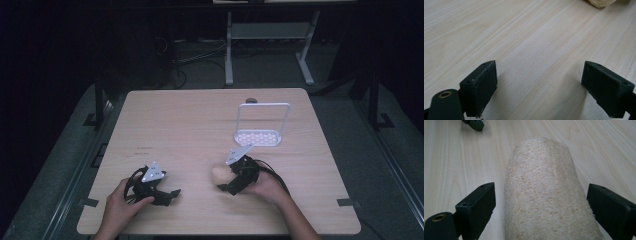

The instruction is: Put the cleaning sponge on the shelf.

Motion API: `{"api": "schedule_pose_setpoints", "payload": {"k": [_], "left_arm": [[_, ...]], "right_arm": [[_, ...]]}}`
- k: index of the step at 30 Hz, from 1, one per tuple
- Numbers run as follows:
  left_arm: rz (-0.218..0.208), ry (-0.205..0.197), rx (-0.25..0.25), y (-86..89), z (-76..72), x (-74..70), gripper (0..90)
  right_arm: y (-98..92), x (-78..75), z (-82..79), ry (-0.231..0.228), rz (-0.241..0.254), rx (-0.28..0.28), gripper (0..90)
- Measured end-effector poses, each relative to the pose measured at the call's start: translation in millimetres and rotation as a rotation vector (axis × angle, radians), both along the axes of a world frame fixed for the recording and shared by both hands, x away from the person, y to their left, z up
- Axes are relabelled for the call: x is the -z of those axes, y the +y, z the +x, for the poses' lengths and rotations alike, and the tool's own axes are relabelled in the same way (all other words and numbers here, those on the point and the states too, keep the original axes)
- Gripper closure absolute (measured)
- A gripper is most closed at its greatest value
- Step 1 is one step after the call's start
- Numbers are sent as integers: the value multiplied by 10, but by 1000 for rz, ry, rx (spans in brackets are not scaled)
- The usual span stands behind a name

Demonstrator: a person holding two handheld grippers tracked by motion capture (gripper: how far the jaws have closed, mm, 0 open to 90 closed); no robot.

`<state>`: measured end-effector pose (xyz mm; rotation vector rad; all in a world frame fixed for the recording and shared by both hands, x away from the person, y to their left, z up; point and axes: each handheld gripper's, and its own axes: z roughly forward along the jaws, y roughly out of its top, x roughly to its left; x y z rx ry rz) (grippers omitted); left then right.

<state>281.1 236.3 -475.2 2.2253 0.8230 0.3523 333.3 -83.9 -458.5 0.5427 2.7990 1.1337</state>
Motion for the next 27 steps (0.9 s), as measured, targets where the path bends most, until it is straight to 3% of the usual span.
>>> {"api": "schedule_pose_setpoints", "payload": {"k": [12, 27], "left_arm": [[0, 0, 0, 0, 0, 0, 126], [2, -1, 1, 1, 2, -1, 126]], "right_arm": [[-12, 5, -3, 7, -8, -16, 239], [-32, -49, -39, -6, -8, -16, 273]]}}
